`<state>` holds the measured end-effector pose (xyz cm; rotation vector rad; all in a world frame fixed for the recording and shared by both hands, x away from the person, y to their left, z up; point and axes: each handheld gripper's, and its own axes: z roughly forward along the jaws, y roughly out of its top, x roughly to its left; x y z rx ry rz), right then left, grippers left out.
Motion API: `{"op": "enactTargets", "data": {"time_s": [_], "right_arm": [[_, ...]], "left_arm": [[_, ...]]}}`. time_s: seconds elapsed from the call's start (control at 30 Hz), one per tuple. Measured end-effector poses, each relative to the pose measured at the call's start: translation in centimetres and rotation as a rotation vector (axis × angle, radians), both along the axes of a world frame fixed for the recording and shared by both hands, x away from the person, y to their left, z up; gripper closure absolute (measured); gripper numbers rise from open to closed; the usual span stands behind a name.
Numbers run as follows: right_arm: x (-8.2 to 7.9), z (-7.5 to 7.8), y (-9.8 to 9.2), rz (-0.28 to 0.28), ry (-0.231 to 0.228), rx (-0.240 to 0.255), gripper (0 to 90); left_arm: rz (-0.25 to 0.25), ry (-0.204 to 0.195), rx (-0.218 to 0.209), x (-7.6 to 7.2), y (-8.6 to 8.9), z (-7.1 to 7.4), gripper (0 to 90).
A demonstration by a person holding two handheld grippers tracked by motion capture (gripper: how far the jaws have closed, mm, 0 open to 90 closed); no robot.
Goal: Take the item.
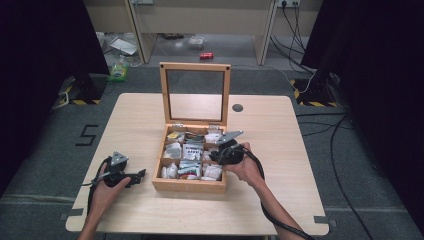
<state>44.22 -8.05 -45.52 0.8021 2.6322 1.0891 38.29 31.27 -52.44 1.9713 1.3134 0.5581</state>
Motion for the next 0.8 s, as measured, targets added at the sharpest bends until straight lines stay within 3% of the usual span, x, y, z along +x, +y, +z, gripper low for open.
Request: {"op": "enactTargets", "data": {"time_s": [0.17,0.43,0.8], "right_arm": [[-0.1,0.1,0.0,0.007,-0.003,-0.002,90.0],[-0.2,0.8,-0.2,0.005,-0.017,0.020,90.0],[-0.2,3.4,-0.7,-0.008,-0.077,0.061,90.0]], "left_arm": [[0.000,0.000,0.000,0.0,0.0,0.0,11.6],[0.000,0.000,-0.001,0.0,0.0,0.0,11.6],[0.000,0.000,-0.001,0.0,0.0,0.0,11.6]]}}
